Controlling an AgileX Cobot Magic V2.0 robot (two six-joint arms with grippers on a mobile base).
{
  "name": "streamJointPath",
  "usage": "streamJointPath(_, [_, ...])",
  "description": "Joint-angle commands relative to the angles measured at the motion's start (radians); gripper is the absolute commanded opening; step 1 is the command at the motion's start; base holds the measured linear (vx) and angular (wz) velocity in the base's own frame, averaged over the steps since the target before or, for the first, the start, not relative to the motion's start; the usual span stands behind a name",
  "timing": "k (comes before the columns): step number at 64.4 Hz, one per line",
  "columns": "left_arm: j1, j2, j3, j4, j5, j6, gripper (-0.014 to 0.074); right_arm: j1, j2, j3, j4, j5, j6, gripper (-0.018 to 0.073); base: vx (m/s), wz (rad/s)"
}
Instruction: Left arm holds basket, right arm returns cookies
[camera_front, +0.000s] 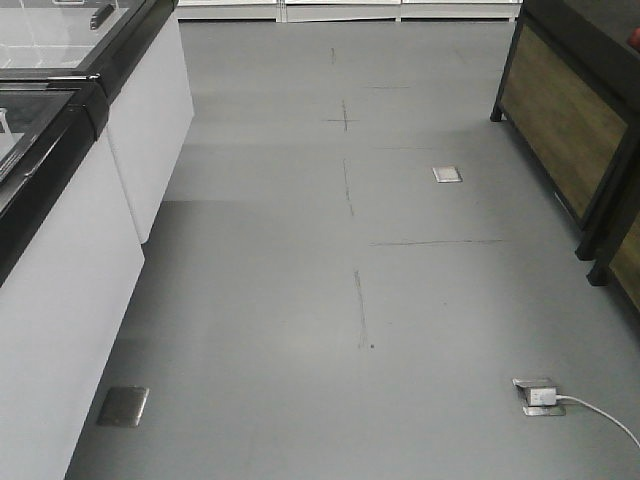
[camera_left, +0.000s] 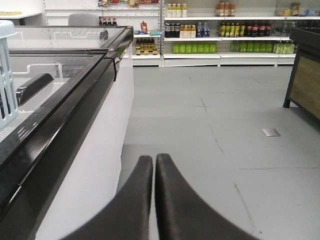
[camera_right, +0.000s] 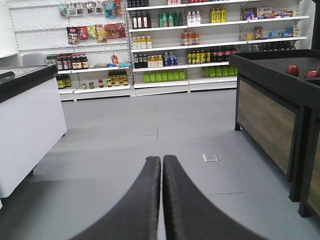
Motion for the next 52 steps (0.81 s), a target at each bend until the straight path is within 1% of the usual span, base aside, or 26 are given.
streamJointPath(1, [0.001, -0.016, 0.008, 0.000, -0.071, -0.002, -0.0006, -0.007, -0.011, -0.001, -0.003, -0.076, 0.001, -0.0008, 0.00, 0.00])
streamJointPath(52, [0.001, -0.016, 0.008, 0.001, -0.071, 0.010, -0.0006, -0.007, -0.011, -0.001, -0.003, -0.076, 0.001, -0.0008, 0.00, 0.00])
